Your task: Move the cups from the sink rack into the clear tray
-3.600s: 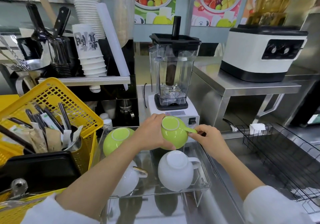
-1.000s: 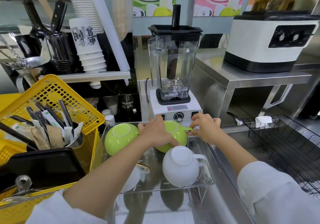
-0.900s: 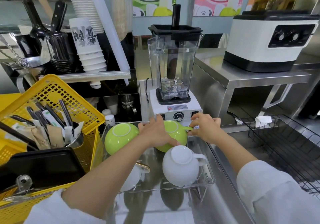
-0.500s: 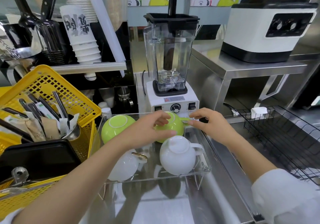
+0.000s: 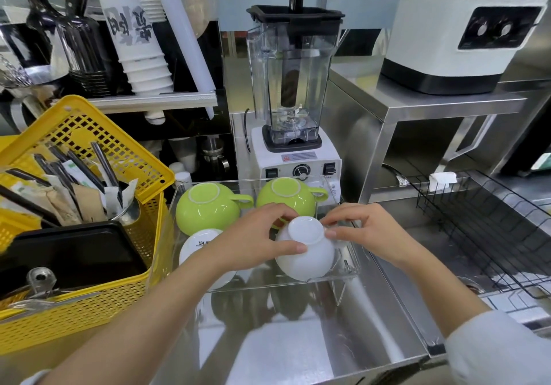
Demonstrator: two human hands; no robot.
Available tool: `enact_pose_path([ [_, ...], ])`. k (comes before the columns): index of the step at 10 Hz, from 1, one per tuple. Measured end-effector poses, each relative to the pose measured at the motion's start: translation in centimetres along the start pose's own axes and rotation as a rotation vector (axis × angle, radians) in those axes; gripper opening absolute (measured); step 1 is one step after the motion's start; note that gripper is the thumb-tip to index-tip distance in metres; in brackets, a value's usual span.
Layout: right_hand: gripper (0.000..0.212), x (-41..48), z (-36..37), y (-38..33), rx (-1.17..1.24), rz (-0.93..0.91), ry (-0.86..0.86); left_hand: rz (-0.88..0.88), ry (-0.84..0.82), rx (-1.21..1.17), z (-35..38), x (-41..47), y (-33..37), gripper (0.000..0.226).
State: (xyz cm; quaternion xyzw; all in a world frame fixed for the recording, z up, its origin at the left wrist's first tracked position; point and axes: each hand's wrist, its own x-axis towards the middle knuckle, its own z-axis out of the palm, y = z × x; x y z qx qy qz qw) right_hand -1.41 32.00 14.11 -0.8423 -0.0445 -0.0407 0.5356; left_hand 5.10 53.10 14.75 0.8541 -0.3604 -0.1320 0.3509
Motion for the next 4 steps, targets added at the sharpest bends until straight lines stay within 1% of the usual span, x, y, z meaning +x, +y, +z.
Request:
enact_pose_path([
  [1,0.016,-0.01,0.15,0.3,0.024,0.001,0.001,0.001,0.042,0.007,0.18,-0.37,0.02,0.041],
  [3,0.017,-0.08,0.43,0.73,0.073,0.024,0.005,-0.02,0.058,0.013,0.17,-0.81,0.38,0.04],
  [4,0.02,-0.45,0.37,0.31,0.014,0.027,0.053,-0.038,0.078,0.085,-0.26,-1.04,0.86,0.047],
])
